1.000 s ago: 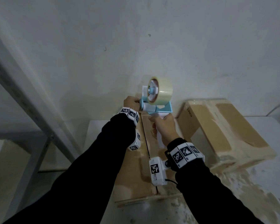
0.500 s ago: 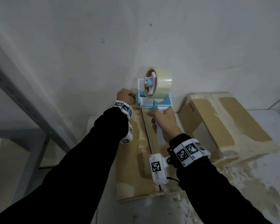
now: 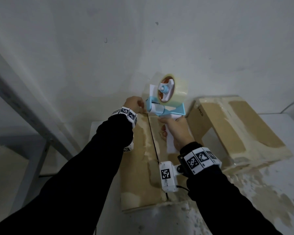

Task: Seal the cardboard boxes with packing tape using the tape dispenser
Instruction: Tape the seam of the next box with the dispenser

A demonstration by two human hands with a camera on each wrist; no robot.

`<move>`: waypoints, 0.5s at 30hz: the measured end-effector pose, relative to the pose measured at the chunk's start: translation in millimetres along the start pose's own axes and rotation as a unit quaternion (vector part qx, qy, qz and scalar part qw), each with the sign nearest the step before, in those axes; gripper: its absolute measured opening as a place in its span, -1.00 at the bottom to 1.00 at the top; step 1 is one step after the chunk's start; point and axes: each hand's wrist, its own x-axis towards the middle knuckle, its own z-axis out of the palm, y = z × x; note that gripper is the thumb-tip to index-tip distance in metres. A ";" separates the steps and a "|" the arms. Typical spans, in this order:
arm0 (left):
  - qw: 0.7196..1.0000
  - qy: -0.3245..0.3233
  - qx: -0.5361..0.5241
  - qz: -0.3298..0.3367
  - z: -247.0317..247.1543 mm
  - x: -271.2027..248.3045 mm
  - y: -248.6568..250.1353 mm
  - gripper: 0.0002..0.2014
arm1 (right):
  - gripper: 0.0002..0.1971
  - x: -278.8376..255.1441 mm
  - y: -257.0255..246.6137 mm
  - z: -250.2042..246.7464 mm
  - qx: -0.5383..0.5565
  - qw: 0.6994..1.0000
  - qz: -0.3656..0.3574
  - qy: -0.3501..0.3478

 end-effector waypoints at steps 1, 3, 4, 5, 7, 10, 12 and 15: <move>0.999 -0.009 0.026 0.020 1.2 0.0 1.1 -0.76 | -0.77 1.1 1.1 0.4 -0.002 1.000 0.003 0.005; 0.994 -0.010 0.096 0.060 3.9 -0.5 4.2 -0.70 | -0.70 2.3 2.1 2.2 -0.009 1.000 0.003 0.017; 0.989 0.003 0.130 0.071 4.8 -1.0 4.7 -0.70 | -0.67 2.4 2.2 3.2 -0.015 1.000 0.000 0.023; 0.984 0.016 0.158 0.076 4.1 -2.5 5.1 -0.71 | -0.66 2.5 1.7 3.8 -0.021 0.999 -0.004 0.027; 0.981 0.006 0.168 0.096 1.9 -3.7 5.3 -0.74 | -0.68 2.9 -0.5 3.1 -0.028 0.999 -0.011 0.030; 0.976 -0.066 0.158 0.134 0.4 -5.1 6.1 -0.78 | -0.70 4.0 -2.9 0.8 -0.030 0.999 -0.015 0.024; 0.977 -0.084 0.144 0.135 -1.0 -8.7 4.5 -0.76 | -0.69 4.7 -2.0 -0.1 -0.027 0.999 -0.015 0.029; 0.980 -0.110 0.122 0.109 -2.3 -9.2 -5.3 -0.70 | -0.71 5.9 -1.8 -1.6 -0.028 0.998 -0.007 0.047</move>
